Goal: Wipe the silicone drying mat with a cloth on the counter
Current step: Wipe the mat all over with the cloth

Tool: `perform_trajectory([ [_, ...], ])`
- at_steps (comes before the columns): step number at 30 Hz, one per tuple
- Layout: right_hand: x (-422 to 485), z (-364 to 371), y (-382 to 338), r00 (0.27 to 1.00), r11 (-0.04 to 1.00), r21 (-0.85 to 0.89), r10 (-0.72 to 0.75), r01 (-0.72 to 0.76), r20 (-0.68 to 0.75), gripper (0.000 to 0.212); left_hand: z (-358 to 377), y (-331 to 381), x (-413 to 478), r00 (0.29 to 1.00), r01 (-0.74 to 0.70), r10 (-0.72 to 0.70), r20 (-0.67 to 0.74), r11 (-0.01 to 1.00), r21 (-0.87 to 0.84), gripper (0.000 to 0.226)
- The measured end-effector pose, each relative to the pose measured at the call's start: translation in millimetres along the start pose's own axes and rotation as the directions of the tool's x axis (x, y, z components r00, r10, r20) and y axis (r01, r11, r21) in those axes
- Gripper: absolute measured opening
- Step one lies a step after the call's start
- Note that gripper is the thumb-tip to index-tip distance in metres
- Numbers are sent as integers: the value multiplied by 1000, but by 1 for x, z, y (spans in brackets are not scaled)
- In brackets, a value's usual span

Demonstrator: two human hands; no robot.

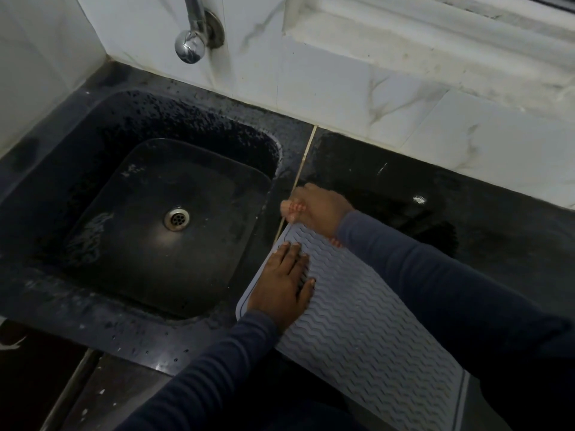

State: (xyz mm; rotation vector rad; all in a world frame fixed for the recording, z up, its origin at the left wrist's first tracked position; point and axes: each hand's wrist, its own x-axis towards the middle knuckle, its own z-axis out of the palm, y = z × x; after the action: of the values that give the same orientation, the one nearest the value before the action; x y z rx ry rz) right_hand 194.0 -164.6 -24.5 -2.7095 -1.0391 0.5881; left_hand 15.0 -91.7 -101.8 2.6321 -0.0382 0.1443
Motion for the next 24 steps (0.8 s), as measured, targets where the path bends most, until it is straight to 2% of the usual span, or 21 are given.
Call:
perform_trajectory([
  [3,-12,16,-12,976,979,-15,-201,203,89,34,2,-1,1,1000,-5,5,10,1000,-12,55],
  [5,-8,16,-4,974,972,-78,-215,220,66,36,2,-2,1,1000,-3,4,11,1000,-14,55],
  [9,6,-2,22,996,982,-173,-82,76,-23,37,-1,-1,0,1000,8,-7,16,1000,-14,55],
  [12,16,-15,37,997,967,-253,19,-36,-70,47,-1,0,0,1000,2,-2,9,1000,-13,53],
  [14,20,-19,40,992,958,-263,96,-115,-86,53,-2,0,0,1000,4,-4,11,1000,-11,54],
  [16,25,-21,38,976,959,-210,164,-193,-146,50,-1,-2,0,1000,10,-10,16,1000,-12,55],
  [17,26,-21,37,968,966,-155,178,-206,-177,44,0,-2,0,1000,9,-9,17,1000,-9,56],
  [19,24,-15,32,978,989,-55,130,-140,-164,32,0,-2,1,1000,7,-7,21,1000,1,56],
  [21,19,-6,28,994,993,-103,40,-51,-102,33,-1,-2,1,1000,7,-7,11,1000,4,56],
  [22,16,-4,30,994,991,-118,54,-66,-96,36,-2,-1,1,1000,9,-9,14,1000,2,56],
  [24,15,-7,37,972,974,-104,182,-199,-151,40,-2,0,0,1000,6,-6,20,1000,4,55],
])
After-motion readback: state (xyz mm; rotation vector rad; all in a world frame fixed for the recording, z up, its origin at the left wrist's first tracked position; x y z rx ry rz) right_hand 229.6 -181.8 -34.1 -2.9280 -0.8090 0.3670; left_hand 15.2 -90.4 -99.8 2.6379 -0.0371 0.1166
